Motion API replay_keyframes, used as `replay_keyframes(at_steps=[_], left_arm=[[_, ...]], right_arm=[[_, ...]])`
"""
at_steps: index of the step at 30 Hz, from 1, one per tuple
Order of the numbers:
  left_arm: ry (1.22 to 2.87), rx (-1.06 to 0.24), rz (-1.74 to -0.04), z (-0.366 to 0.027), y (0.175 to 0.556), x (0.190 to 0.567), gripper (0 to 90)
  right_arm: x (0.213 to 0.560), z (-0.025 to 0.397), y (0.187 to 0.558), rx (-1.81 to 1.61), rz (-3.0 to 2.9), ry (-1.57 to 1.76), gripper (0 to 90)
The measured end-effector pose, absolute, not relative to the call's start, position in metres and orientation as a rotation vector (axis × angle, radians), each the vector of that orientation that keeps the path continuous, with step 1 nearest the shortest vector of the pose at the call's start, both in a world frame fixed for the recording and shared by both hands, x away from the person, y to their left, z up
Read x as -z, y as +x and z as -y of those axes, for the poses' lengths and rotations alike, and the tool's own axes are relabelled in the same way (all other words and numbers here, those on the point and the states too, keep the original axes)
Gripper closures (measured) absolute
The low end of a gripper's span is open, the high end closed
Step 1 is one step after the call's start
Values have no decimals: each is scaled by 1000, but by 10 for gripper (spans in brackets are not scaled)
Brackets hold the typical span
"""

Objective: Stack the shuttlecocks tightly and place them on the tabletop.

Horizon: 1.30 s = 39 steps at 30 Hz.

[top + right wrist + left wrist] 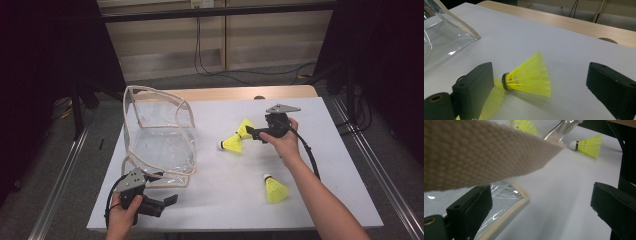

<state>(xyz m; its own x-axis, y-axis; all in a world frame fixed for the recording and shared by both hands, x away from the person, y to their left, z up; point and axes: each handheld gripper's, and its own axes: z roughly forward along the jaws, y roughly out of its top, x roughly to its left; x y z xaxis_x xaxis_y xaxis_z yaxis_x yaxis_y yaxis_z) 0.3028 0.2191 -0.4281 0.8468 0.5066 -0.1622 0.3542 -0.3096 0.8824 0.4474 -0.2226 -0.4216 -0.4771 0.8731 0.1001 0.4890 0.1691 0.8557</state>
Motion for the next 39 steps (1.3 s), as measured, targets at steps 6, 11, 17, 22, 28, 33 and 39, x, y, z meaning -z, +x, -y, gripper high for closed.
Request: replay_keyframes(at_steps=[6, 11, 17, 22, 28, 33, 39], left_arm=[[1930, -177, -636, -219, 303, 428, 36], [1932, -171, -636, -218, 303, 429, 36], [1931, -174, -634, -218, 303, 429, 36], [1931, -172, -635, -218, 303, 429, 36], [1933, -171, -635, -218, 303, 429, 35], [1933, -171, -635, -218, 303, 429, 36], [1933, -170, -635, -218, 303, 429, 36]], right_arm=[[424, 229, 451, -1238, -2021, 1317, 78], [426, 229, 452, -1244, -2027, 1324, 118], [430, 226, 454, -1244, -2057, 1306, 165], [432, 224, 455, -1234, -2065, 1308, 183], [432, 222, 455, -1234, -2073, 1289, 277], [435, 220, 456, -1245, -2093, 1294, 335], [439, 217, 457, -1240, -2118, 1291, 397]])
